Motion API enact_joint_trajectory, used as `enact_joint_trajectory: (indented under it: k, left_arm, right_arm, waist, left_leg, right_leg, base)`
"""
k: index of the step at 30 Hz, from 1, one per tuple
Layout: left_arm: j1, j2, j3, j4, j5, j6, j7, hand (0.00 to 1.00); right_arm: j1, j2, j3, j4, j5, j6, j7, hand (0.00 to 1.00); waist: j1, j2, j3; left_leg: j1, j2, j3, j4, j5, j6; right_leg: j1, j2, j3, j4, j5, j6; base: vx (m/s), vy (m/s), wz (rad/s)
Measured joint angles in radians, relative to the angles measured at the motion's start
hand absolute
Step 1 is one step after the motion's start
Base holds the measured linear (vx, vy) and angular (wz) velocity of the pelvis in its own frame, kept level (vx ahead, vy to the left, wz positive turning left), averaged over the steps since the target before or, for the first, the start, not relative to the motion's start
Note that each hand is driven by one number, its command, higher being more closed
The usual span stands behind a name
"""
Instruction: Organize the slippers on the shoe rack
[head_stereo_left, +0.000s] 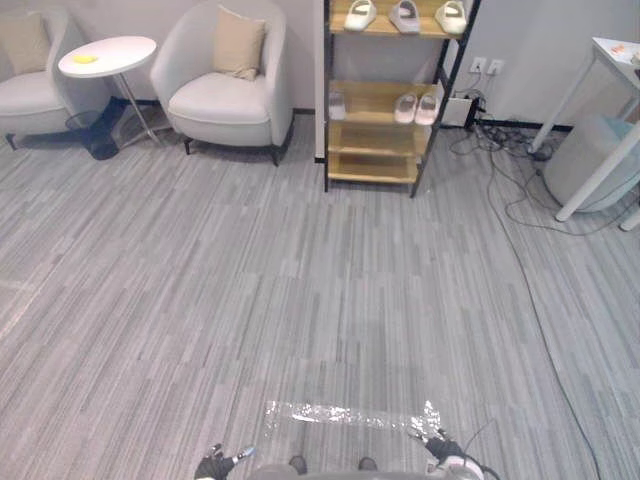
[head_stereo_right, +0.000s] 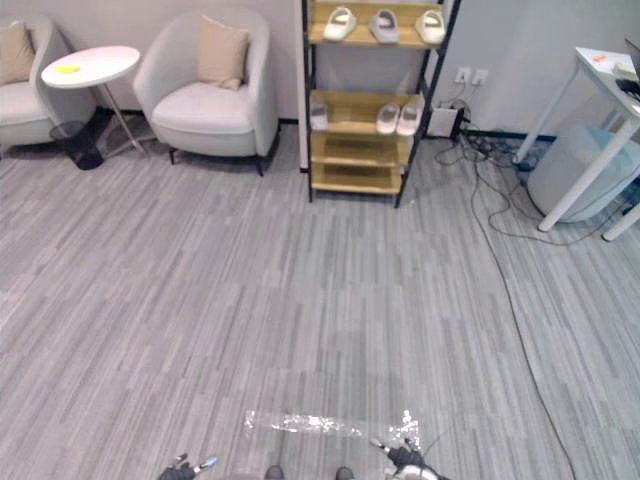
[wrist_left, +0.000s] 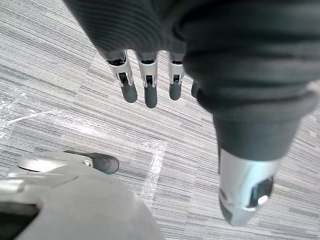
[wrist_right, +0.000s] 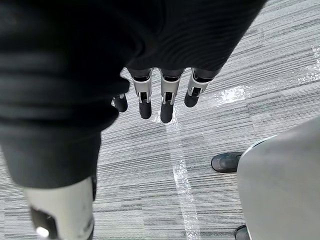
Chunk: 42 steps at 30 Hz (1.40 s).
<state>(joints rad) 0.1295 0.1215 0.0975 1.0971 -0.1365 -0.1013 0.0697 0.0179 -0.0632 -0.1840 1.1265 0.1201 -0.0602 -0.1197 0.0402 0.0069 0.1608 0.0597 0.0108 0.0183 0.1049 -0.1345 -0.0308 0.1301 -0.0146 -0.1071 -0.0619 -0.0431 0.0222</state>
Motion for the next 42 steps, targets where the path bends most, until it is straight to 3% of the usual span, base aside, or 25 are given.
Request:
enact_joint_trajectory:
  k: [2, 6, 8, 9, 11, 12, 13, 15, 18, 20, 21, 22, 24, 25, 27, 29, 30, 31, 32, 33, 35, 37, 39, 40, 42]
  left_arm:
    - [-0.012, -0.015, 0.011, -0.013, 0.000, 0.000, 0.010, 0.00]
    - [0.002, -0.048, 0.117, -0.089, -0.003, 0.000, 0.015, 0.00]
    - [0.001, -0.056, 0.122, -0.094, -0.005, 0.000, 0.017, 0.00]
    - [-0.001, -0.057, 0.122, -0.099, -0.008, 0.000, 0.016, 0.00]
    - [-0.002, -0.067, 0.125, -0.111, -0.022, -0.001, 0.020, 0.00]
    - [0.002, -0.073, 0.133, -0.114, -0.023, -0.002, 0.021, 0.00]
    - [0.003, -0.078, 0.147, -0.109, -0.023, -0.002, 0.021, 0.00]
    - [-0.010, -0.066, 0.148, -0.105, -0.023, -0.007, 0.024, 0.00]
    - [-0.010, -0.063, 0.161, -0.115, -0.022, -0.006, 0.028, 0.00]
    - [-0.009, -0.049, 0.140, -0.114, -0.020, 0.000, 0.028, 0.00]
    - [-0.017, -0.045, 0.131, -0.113, -0.014, 0.001, 0.027, 0.00]
    - [-0.020, -0.040, 0.128, -0.112, -0.011, 0.003, 0.027, 0.00]
    - [-0.028, -0.042, 0.130, -0.113, -0.011, 0.002, 0.027, 0.00]
    - [-0.041, -0.044, 0.125, -0.109, -0.010, 0.002, 0.025, 0.00]
    - [-0.053, -0.044, 0.119, -0.104, -0.010, 0.002, 0.022, 0.00]
    - [-0.062, -0.051, 0.107, -0.100, -0.003, 0.002, 0.019, 0.00]
    - [-0.062, -0.056, 0.103, -0.102, -0.003, 0.001, 0.018, 0.00]
    - [-0.062, -0.050, 0.107, -0.103, -0.002, 0.001, 0.020, 0.00]
    - [-0.074, -0.059, 0.118, -0.083, -0.003, 0.002, 0.023, 0.00]
    - [-0.076, -0.059, 0.122, -0.078, 0.000, 0.002, 0.023, 0.00]
    - [-0.077, -0.076, 0.142, -0.067, 0.019, 0.000, 0.024, 0.00]
    - [-0.078, -0.082, 0.163, -0.064, 0.023, 0.005, 0.024, 0.00]
    - [-0.081, -0.110, 0.203, -0.077, 0.025, 0.007, 0.020, 0.00]
    - [-0.083, -0.110, 0.198, -0.091, 0.026, 0.006, 0.016, 0.00]
    - [-0.086, -0.108, 0.189, -0.126, 0.019, 0.002, 0.016, 0.00]
  right_arm:
    - [-0.008, -0.012, -0.009, -0.008, 0.007, 0.000, -0.003, 0.00]
    - [-0.005, 0.003, -0.018, -0.047, 0.012, 0.003, -0.019, 0.00]
    - [-0.012, 0.003, -0.022, -0.054, 0.012, 0.004, -0.025, 0.00]
    - [-0.026, 0.007, -0.035, -0.052, 0.014, 0.005, -0.028, 0.00]
    - [-0.042, 0.015, -0.047, -0.054, 0.021, 0.005, -0.031, 0.00]
    - [-0.048, 0.016, -0.046, -0.054, 0.021, 0.005, -0.033, 0.00]
    - [-0.056, 0.022, -0.046, -0.052, 0.029, 0.005, -0.036, 0.00]
    - [-0.070, 0.047, -0.042, -0.049, 0.036, 0.008, -0.035, 0.00]
    - [-0.068, 0.074, -0.026, -0.081, 0.031, 0.010, -0.029, 0.00]
    - [-0.055, 0.087, -0.014, -0.092, 0.011, 0.010, -0.021, 0.00]
    - [-0.048, 0.090, -0.010, -0.092, -0.001, 0.010, -0.016, 0.00]
    - [-0.036, 0.093, -0.010, -0.092, -0.004, 0.011, -0.014, 0.00]
    - [-0.027, 0.094, -0.011, -0.129, -0.004, 0.011, -0.012, 0.00]
    - [-0.031, 0.092, -0.012, -0.124, -0.005, 0.011, -0.012, 0.00]
    - [-0.039, 0.093, -0.011, -0.122, -0.008, 0.008, -0.012, 0.00]
    - [-0.060, 0.084, -0.012, -0.117, -0.013, 0.008, -0.012, 0.00]
    - [-0.062, 0.077, -0.009, -0.093, -0.014, 0.010, -0.012, 0.00]
    - [-0.059, 0.079, -0.004, -0.072, -0.014, 0.011, -0.011, 0.00]
    - [-0.073, 0.058, -0.002, -0.061, -0.017, 0.013, -0.008, 0.00]
    - [-0.087, 0.054, -0.001, -0.054, -0.028, 0.012, -0.008, 0.00]
    - [-0.090, 0.044, -0.010, -0.047, -0.039, 0.010, -0.008, 0.00]
    - [-0.085, 0.045, -0.015, -0.048, -0.039, 0.011, -0.009, 0.00]
    - [-0.078, 0.050, 0.004, -0.058, -0.038, 0.012, -0.013, 0.00]
    - [-0.078, 0.054, 0.003, -0.061, -0.036, 0.013, -0.017, 0.00]
    - [-0.086, 0.062, 0.001, -0.051, -0.030, 0.013, -0.020, 0.00]
  waist:
    - [0.007, 0.026, 0.032]
    - [0.034, 0.019, 0.068]
    - [0.035, 0.022, 0.070]
    - [0.044, 0.020, 0.071]
    - [0.070, 0.021, 0.070]
    - [0.075, 0.031, 0.064]
    - [0.088, 0.027, 0.059]
    - [0.101, -0.005, 0.058]
    - [0.149, -0.036, 0.052]
    - [0.136, -0.049, 0.042]
    - [0.131, -0.051, 0.042]
    - [0.127, -0.052, 0.042]
    - [0.102, -0.046, 0.040]
    - [0.088, -0.041, 0.043]
    - [0.071, -0.041, 0.043]
    - [0.060, -0.043, 0.042]
    - [0.056, -0.049, 0.041]
    - [0.055, -0.081, 0.034]
    - [0.070, -0.056, 0.037]
    - [0.062, -0.036, 0.035]
    - [0.055, 0.006, 0.032]
    - [0.047, 0.019, 0.033]
    - [0.055, 0.025, 0.042]
    - [0.062, 0.028, 0.055]
    - [0.078, 0.016, 0.067]
  left_leg:
    - [-0.101, 0.048, 0.001, 0.246, -0.113, -0.024]
    - [-0.316, 0.077, 0.027, 0.703, -0.065, -0.024]
    - [-0.362, 0.070, 0.026, 0.682, -0.116, -0.028]
    - [-0.377, 0.057, 0.023, 0.588, -0.120, -0.026]
    - [-0.375, 0.026, 0.009, 0.359, -0.071, -0.026]
    - [-0.369, 0.023, 0.000, 0.251, -0.012, -0.035]
    - [-0.353, 0.007, 0.031, 0.241, 0.038, -0.008]
    - [-0.357, -0.026, 0.061, 0.253, -0.012, 0.030]
    - [-0.274, -0.037, 0.146, 0.267, -0.079, 0.078]
    - [-0.185, -0.044, 0.167, 0.260, -0.127, 0.094]
    - [-0.136, -0.044, 0.164, 0.251, -0.152, 0.094]
    - [-0.083, -0.042, 0.164, 0.233, -0.166, 0.093]
    - [0.039, -0.027, 0.154, 0.159, -0.169, 0.092]
    - [0.101, 0.005, 0.149, 0.135, -0.168, 0.090]
    - [0.130, 0.031, 0.128, 0.128, -0.168, 0.090]
    - [0.161, 0.034, 0.111, 0.104, -0.171, 0.073]
    - [0.181, 0.022, 0.094, 0.104, -0.187, 0.043]
    - [0.202, -0.007, 0.065, 0.107, -0.202, 0.019]
    - [0.224, 0.001, 0.041, 0.113, -0.211, 0.011]
    - [0.213, 0.024, 0.004, 0.136, -0.195, -0.014]
    - [0.214, 0.068, -0.033, 0.184, -0.183, -0.016]
    - [0.158, 0.093, -0.061, 0.366, -0.154, -0.040]
    - [0.007, 0.124, -0.055, 0.728, -0.039, -0.018]
    - [-0.071, 0.146, -0.035, 0.865, -0.089, -0.014]
    - [-0.202, 0.150, 0.007, 0.921, -0.179, -0.003]
  right_leg:
    - [-0.008, 0.035, 0.002, 0.039, -0.050, -0.021]
    - [0.007, 0.030, 0.025, 0.115, -0.112, -0.056]
    - [0.012, 0.017, 0.039, 0.127, -0.128, -0.054]
    - [0.010, -0.001, 0.051, 0.127, -0.137, -0.042]
    - [0.009, -0.038, 0.079, 0.128, -0.161, -0.010]
    - [0.006, -0.045, 0.093, 0.128, -0.177, 0.012]
    - [0.013, -0.066, 0.117, 0.124, -0.191, 0.031]
    - [-0.002, -0.097, 0.127, 0.194, -0.207, 0.049]
    - [-0.075, -0.135, 0.138, 0.473, -0.235, 0.109]
    - [-0.163, -0.145, 0.147, 0.762, -0.178, 0.211]
    - [-0.212, -0.149, 0.132, 0.914, -0.150, 0.219]
    - [-0.259, -0.161, 0.089, 1.032, -0.155, 0.194]
    - [-0.344, -0.196, -0.058, 1.101, -0.193, 0.094]
    - [-0.375, -0.179, -0.154, 1.014, -0.221, 0.043]
    - [-0.421, -0.142, -0.219, 0.837, -0.215, 0.016]
    - [-0.451, -0.095, -0.216, 0.610, -0.135, -0.005]
    - [-0.451, -0.066, -0.203, 0.448, -0.021, -0.029]
    - [-0.445, -0.049, -0.186, 0.346, 0.146, -0.093]
    - [-0.443, -0.036, -0.197, 0.377, 0.114, -0.136]
    - [-0.435, -0.017, -0.189, 0.371, 0.089, -0.140]
    - [-0.395, 0.043, -0.196, 0.332, 0.053, -0.145]
    - [-0.331, 0.083, -0.214, 0.295, 0.018, -0.147]
    - [-0.220, 0.107, -0.214, 0.217, -0.005, -0.150]
    - [-0.168, 0.116, -0.212, 0.189, -0.023, -0.165]
    - [-0.097, 0.110, -0.213, 0.160, -0.042, -0.156]
  base:
    - [0.00, 0.000, 0.00]
    - [0.07, 0.011, -0.16]
    - [0.19, 0.104, -0.14]
    - [0.26, 0.195, -0.35]
    - [0.25, 0.221, -0.44]
    - [0.33, 0.288, -0.43]
    - [0.46, 0.328, -0.41]
    - [0.45, 0.227, -0.30]
    - [0.44, 0.172, -0.68]
    - [0.39, 0.113, -0.36]
    - [0.43, 0.090, -0.17]
    - [0.50, 0.086, -0.11]
    - [0.50, 0.022, 0.09]
    - [0.44, -0.030, 0.17]
    - [0.41, -0.061, 0.20]
    - [0.43, -0.084, 0.34]
    - [0.52, -0.131, 0.37]
    - [0.55, -0.159, 0.11]
    - [0.52, -0.127, -0.15]
    - [0.47, -0.146, -0.33]
    - [0.55, -0.170, -0.19]
    - [0.43, -0.127, 0.11]
    - [0.38, -0.070, 0.25]
    - [0.33, -0.032, 0.25]
    - [0.30, -0.024, 0.06]
